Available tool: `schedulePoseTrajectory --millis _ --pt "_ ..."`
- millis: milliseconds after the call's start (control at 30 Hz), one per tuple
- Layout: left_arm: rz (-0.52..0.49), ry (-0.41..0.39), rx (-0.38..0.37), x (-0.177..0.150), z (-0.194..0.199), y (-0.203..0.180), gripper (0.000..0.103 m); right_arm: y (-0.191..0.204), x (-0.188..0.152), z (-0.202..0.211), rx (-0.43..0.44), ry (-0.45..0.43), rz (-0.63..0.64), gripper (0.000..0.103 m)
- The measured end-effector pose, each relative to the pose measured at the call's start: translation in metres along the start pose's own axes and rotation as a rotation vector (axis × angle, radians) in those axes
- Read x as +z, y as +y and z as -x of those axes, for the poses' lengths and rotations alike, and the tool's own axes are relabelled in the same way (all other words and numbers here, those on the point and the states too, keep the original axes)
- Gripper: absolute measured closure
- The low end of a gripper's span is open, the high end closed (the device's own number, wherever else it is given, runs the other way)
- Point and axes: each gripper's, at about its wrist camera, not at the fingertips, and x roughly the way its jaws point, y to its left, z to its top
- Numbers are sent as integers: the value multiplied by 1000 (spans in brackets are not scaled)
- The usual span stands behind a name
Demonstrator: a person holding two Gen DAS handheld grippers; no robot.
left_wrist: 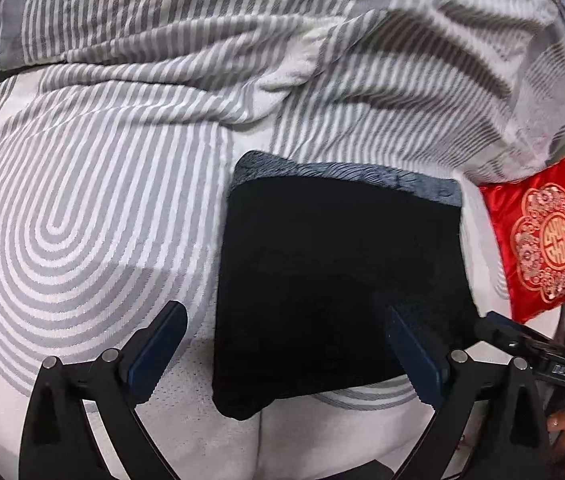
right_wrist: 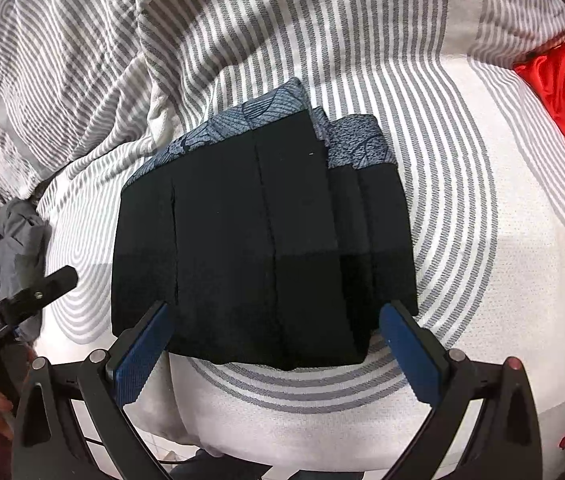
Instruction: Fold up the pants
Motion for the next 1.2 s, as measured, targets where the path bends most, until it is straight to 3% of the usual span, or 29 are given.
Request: schedulePoseTrajectory --millis 167,300,667,867,1200 --pt "-24 43 48 8 -15 4 4 -22 4 2 31 1 -44 1" --pt "-51 81 45 17 -30 6 4 -49 15 1 103 2 -105 1" --pt "-197 174 -48 31 -61 0 4 -94 41 -38 328 90 -123 3" --pt "-246 233 -55 33 -80 -4 4 -103 47 -61 405 145 -114 21" --pt "-206 276 -88 37 -94 6 4 -93 61 -82 516 231 -25 21"
